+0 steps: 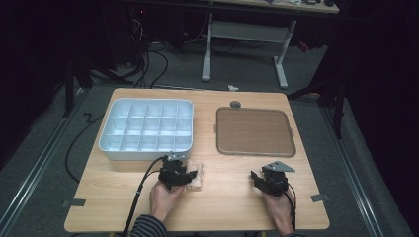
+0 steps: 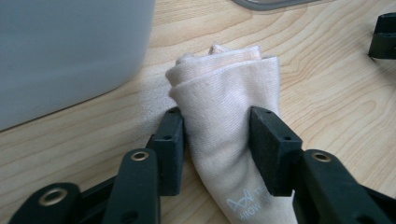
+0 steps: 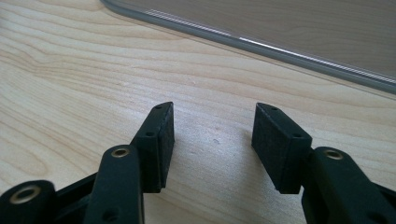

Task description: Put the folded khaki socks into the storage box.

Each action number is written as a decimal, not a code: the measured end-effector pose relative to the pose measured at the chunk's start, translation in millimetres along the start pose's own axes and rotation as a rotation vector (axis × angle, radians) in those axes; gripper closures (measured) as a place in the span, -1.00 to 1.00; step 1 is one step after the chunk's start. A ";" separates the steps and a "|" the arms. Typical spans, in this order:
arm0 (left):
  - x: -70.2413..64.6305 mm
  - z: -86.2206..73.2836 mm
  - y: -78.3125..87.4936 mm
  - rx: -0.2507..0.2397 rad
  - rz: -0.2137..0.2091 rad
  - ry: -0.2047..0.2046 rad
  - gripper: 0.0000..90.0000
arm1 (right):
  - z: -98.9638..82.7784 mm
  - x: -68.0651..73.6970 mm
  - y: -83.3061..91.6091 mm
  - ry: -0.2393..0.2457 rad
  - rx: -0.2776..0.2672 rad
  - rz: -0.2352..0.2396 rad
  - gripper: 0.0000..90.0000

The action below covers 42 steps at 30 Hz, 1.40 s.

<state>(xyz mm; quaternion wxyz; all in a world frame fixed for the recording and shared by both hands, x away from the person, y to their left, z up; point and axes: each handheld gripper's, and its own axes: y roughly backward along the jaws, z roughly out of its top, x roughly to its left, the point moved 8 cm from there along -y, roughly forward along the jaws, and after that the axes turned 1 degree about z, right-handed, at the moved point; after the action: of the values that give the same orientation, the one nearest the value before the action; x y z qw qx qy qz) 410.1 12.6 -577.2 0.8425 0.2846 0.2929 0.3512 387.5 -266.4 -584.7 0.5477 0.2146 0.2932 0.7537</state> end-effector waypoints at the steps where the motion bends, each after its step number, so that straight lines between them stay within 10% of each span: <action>1: -0.2 0.1 0.0 0.000 -0.003 0.002 0.34 | 0.0 0.1 -0.1 0.001 0.000 0.001 0.06; 42: -3.4 0.9 19.0 -0.002 -0.047 -0.055 0.61 | -0.3 1.4 -1.1 -0.002 0.007 -0.013 -0.10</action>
<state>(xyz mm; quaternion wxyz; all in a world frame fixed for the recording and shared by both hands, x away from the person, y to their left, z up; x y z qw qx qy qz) 400.6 21.0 -562.6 0.8585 0.2864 0.2760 0.3238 387.6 -264.9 -585.6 0.5522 0.2153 0.2968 0.7488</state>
